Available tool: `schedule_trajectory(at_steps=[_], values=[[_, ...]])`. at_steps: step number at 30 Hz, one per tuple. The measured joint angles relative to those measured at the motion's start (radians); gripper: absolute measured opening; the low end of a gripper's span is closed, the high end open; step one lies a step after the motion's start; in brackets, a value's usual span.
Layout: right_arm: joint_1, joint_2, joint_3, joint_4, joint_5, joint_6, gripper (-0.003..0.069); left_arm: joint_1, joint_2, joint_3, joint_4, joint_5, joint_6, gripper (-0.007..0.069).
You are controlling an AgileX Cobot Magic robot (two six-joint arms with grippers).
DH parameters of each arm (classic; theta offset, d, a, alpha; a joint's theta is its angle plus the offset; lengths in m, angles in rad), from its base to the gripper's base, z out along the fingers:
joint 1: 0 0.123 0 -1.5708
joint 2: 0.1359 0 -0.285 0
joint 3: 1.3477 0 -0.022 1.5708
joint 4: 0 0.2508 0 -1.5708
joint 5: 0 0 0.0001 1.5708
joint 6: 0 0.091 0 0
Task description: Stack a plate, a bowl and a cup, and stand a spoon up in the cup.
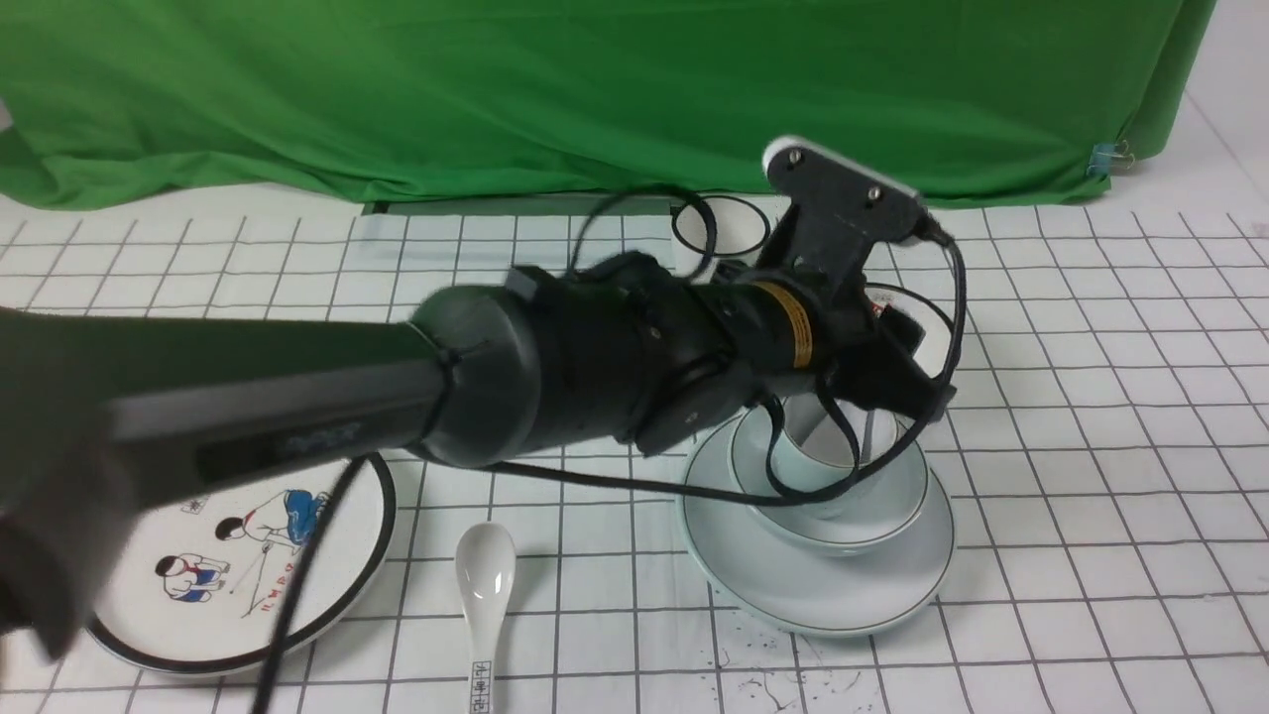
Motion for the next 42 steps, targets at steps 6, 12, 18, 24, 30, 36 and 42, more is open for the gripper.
schedule_trajectory(at_steps=[6, 12, 18, 24, 30, 36, 42], values=[[0.000, 0.017, 0.000, 0.000, -0.010, 0.028, 0.0110, 0.000, -0.237, -0.005, 0.016, 0.299, 0.019, 0.0421], [0.000, 0.109, 0.000, 0.010, -0.123, 0.064, 0.0011, 0.000, -0.509, -0.013, 0.093, 0.682, 0.078, 0.0239], [0.000, 0.236, 0.000, 0.078, -0.318, 0.067, 0.0011, 0.000, -0.730, 0.027, 0.099, 0.951, 0.100, -0.0001], [0.000, 0.309, 0.002, 0.137, -0.489, 0.069, 0.0011, 0.000, -1.034, 0.271, 0.058, 0.971, 0.053, -0.0038], [0.000, 0.259, 0.116, 0.148, -0.762, 0.076, 0.0011, 0.000, -1.404, 0.575, 0.060, 0.955, -0.079, -0.0038], [0.001, 0.117, 0.327, 0.152, -1.087, 0.076, 0.0011, 0.000, -1.647, 0.763, 0.071, 0.837, -0.115, -0.0036], [0.001, 0.037, 0.421, 0.152, -1.217, 0.060, 0.0013, 0.000, -1.736, 0.855, 0.071, 0.752, -0.115, -0.0036]])
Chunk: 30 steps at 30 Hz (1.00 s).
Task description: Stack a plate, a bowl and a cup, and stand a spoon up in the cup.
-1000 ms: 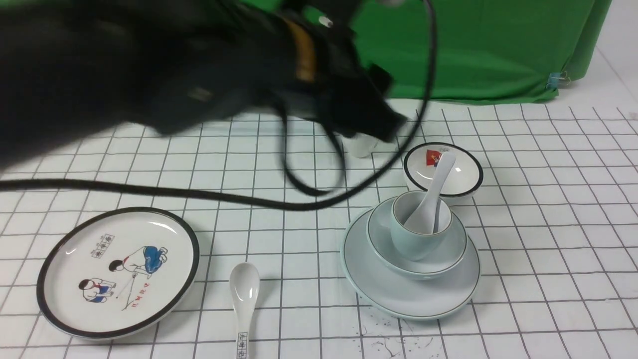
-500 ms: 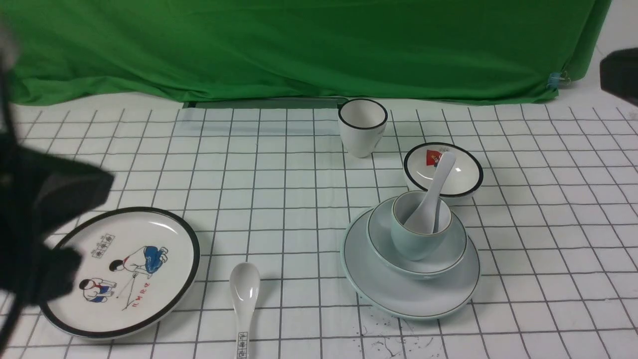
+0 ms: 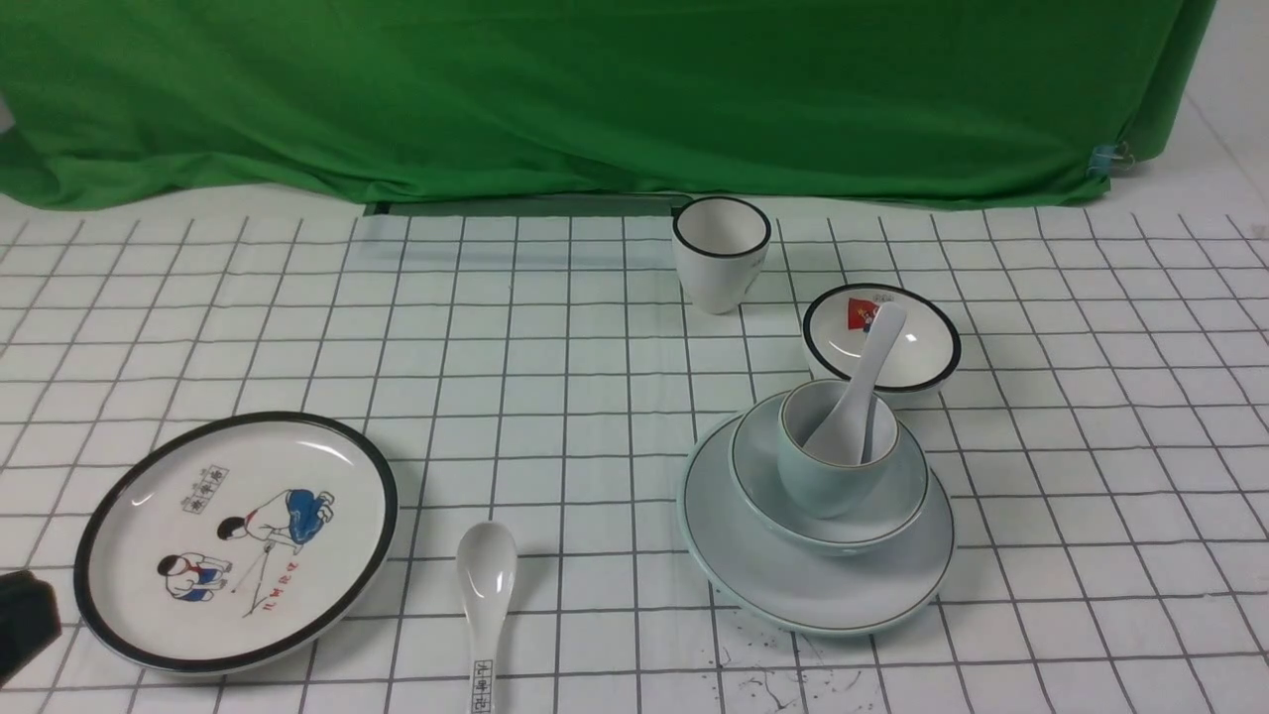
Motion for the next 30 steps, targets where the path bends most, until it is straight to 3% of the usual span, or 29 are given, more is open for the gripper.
schedule_trajectory(at_steps=[14, 25, 27, 30], values=[[0.000, 0.000, 0.002, -0.001, 0.004, -0.006, 0.0050, 0.000, -0.002, 0.014, 0.000, -0.021, 0.000, -0.0031], [-0.004, -0.022, 0.042, 0.050, 0.021, 0.013, 0.0021, 0.000, -0.002, 0.014, 0.000, -0.021, 0.000, -0.0031], [-0.030, -0.052, 0.103, 0.093, 0.026, 0.008, 0.0012, 0.000, -0.002, 0.014, 0.000, -0.021, 0.000, -0.0031], [-0.162, -0.143, 0.256, 0.170, 0.032, 0.004, 0.0011, 0.000, -0.003, 0.014, 0.000, -0.021, 0.000, -0.0031]])
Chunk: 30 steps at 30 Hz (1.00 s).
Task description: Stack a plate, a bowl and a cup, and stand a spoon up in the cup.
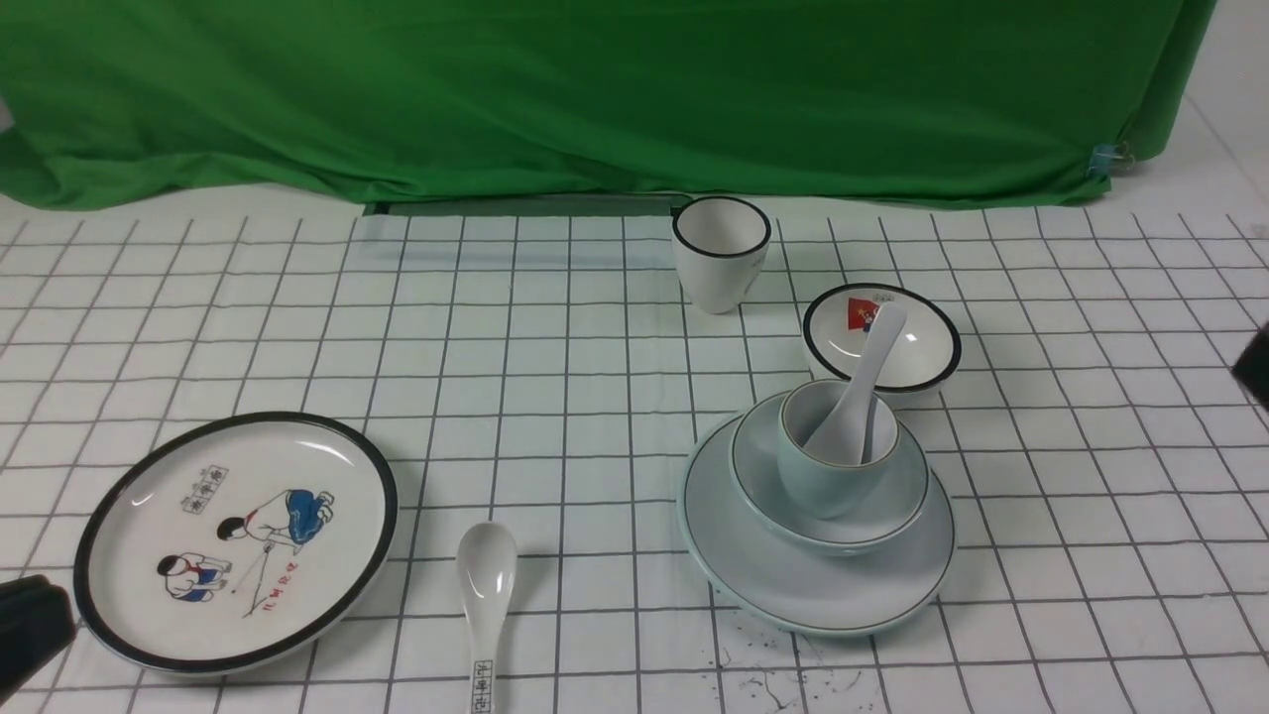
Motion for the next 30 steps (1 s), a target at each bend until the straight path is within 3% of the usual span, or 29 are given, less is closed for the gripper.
schedule_trajectory(at_steps=[7, 8, 11, 24, 30], values=[[-0.321, -0.197, 0.244, 0.021, 0.013, 0.008, 0.0011, 0.000, 0.000, 0.000, 0.000, 0.000, 0.000, -0.0031], [-0.403, -0.246, 0.299, 0.021, 0.018, 0.012, 0.0011, 0.000, 0.000, 0.000, 0.000, 0.000, 0.000, -0.0031], [-0.513, -0.324, 0.387, 0.021, 0.026, 0.018, 0.0011, 0.000, 0.000, 0.000, 0.000, 0.000, 0.000, -0.0031], [-0.552, -0.428, 0.414, -0.036, 0.263, 0.072, 0.0010, 0.000, -0.001, 0.000, 0.000, -0.003, 0.000, -0.0031], [-0.552, -0.428, 0.414, -0.037, 0.285, 0.072, 0.0010, 0.000, -0.002, 0.000, 0.000, -0.003, 0.000, -0.0031]])
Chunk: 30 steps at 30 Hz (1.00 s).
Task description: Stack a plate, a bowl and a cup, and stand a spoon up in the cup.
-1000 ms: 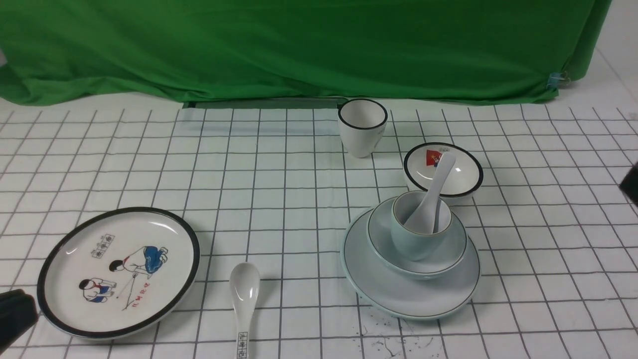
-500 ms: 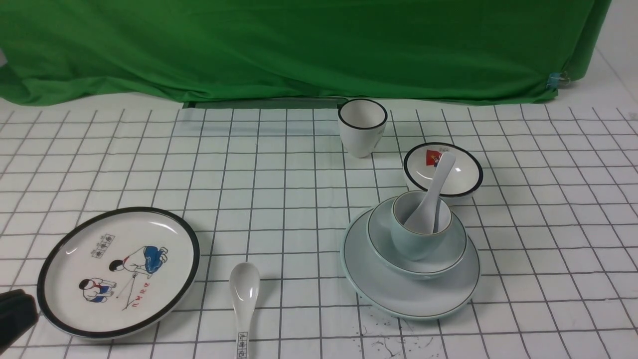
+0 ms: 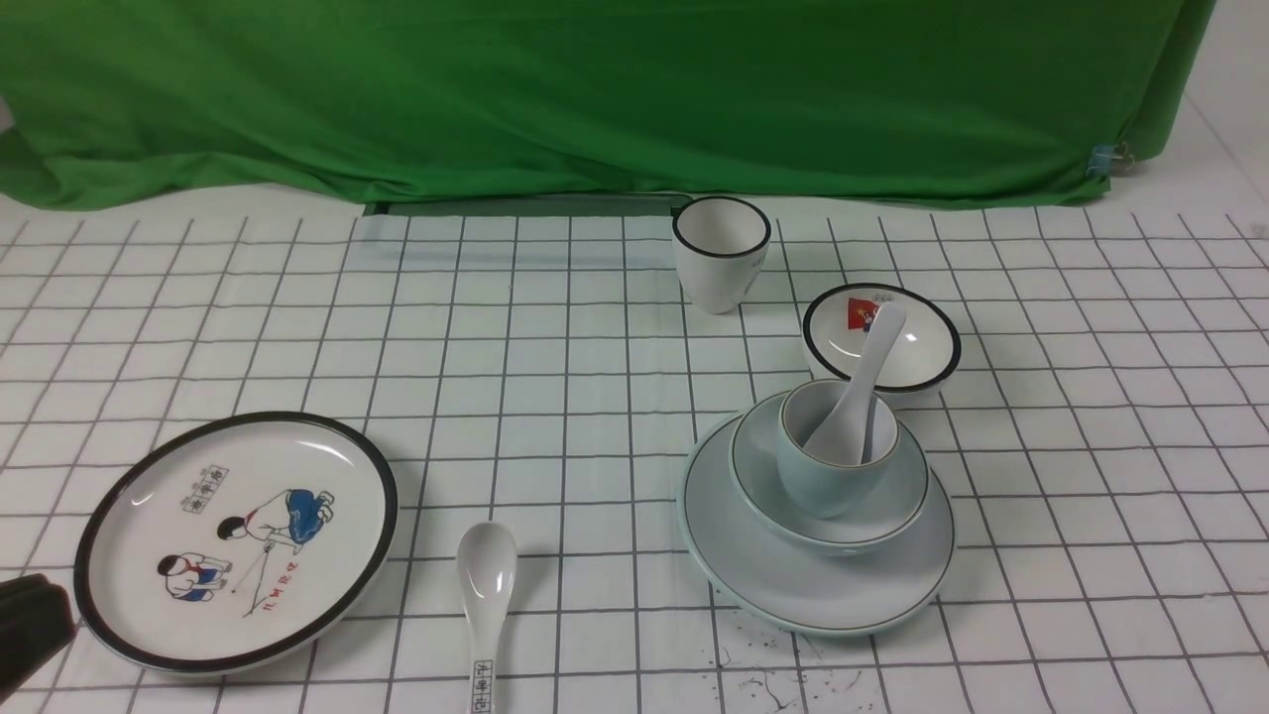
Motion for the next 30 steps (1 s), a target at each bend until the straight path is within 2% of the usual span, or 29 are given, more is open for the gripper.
schedule_trajectory(at_steps=[27, 30], values=[[0.000, 0.000, 0.000, 0.000, 0.000, 0.001, 0.0036, 0.000, 0.000, 0.000, 0.000, -0.001, 0.000, -0.0031], [0.000, 0.000, 0.000, 0.000, 0.000, 0.001, 0.0045, 0.009, 0.001, 0.004, -0.062, -0.015, 0.004, -0.0031]])
